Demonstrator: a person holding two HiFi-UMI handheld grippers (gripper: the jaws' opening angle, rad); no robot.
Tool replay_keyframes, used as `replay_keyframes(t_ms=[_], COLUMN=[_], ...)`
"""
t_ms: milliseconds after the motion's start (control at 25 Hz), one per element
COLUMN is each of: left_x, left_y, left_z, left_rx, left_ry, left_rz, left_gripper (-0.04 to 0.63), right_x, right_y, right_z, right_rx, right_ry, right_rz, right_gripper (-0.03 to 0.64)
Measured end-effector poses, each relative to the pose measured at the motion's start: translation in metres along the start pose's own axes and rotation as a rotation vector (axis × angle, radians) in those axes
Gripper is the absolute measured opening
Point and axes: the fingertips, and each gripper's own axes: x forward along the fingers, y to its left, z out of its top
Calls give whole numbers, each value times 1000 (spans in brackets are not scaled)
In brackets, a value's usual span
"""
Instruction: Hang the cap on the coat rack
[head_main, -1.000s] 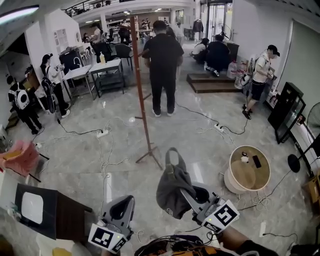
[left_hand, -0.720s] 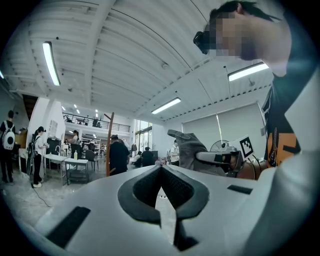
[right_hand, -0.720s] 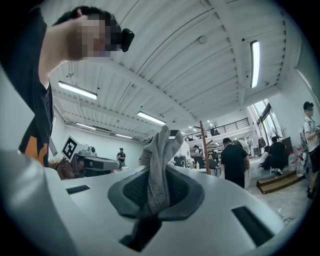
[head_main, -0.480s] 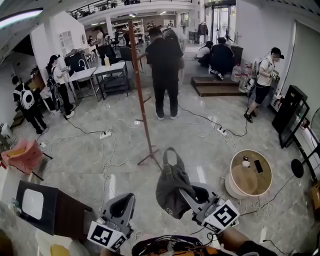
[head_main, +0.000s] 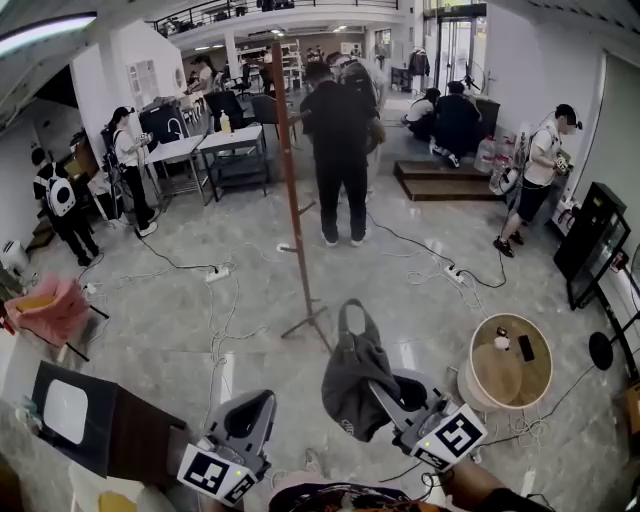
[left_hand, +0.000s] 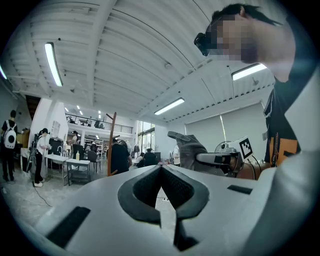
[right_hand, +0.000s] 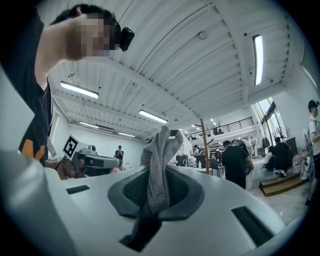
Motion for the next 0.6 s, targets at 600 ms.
replay_keyframes(t_ms=[600], left_x=[88], left_y=[136], left_z=[-7], left_rx=[40], left_ry=[-11], left_rz=[-137], left_gripper=[23], right_x=[137], right_y=[-78], right_z=[-16], right_rx=[-6], right_ry=[-15], right_rz=[-103], right_gripper=[48])
